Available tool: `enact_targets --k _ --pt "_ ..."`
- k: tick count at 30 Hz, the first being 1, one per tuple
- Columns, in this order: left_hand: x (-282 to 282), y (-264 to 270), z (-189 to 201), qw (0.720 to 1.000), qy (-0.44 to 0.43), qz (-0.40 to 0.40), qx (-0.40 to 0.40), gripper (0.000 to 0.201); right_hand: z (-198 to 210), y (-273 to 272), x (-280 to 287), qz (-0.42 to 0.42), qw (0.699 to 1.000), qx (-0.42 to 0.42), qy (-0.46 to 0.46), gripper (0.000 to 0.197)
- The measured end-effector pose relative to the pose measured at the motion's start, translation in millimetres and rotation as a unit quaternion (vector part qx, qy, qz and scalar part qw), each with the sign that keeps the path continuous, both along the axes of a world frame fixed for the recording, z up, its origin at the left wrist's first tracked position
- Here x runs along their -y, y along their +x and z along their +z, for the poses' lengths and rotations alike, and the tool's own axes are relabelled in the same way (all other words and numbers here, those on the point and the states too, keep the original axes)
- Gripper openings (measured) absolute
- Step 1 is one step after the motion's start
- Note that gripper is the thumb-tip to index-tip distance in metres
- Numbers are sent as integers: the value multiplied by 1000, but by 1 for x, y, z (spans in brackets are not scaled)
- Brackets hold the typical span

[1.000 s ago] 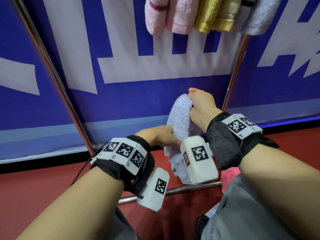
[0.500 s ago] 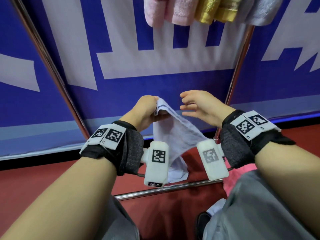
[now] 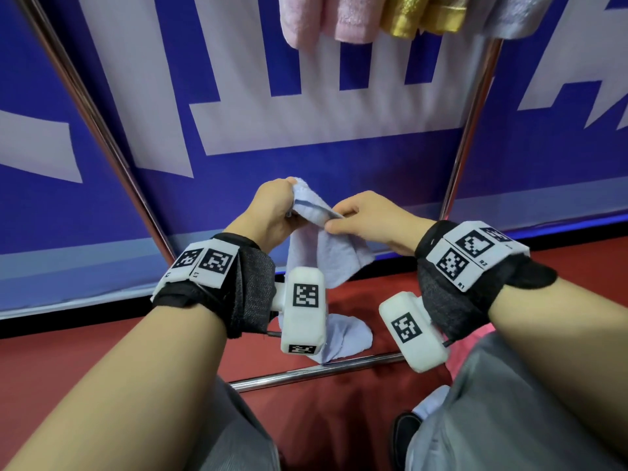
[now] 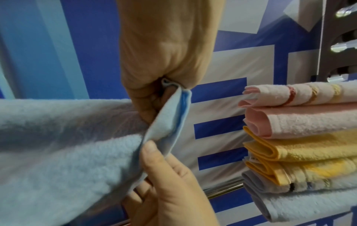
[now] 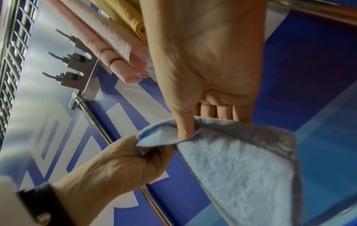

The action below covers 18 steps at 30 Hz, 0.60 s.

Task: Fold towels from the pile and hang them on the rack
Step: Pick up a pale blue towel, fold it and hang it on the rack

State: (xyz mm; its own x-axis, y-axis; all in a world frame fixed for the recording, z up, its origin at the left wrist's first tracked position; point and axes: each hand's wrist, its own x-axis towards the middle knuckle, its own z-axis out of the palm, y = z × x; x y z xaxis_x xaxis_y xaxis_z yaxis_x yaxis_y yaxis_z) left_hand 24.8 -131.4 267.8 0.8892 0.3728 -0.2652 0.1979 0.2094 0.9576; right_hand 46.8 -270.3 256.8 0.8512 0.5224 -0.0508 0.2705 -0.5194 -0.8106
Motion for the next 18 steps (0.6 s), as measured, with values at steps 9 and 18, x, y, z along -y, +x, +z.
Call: enact_targets --k 9,18 --pt "-12 -15 3 948 201 -244 -16 14 -1 21 13 -121 987 80 67 29" --pt "-18 -7 -13 860 485 -145 -63 18 -2 34 24 -205 961 123 136 27"
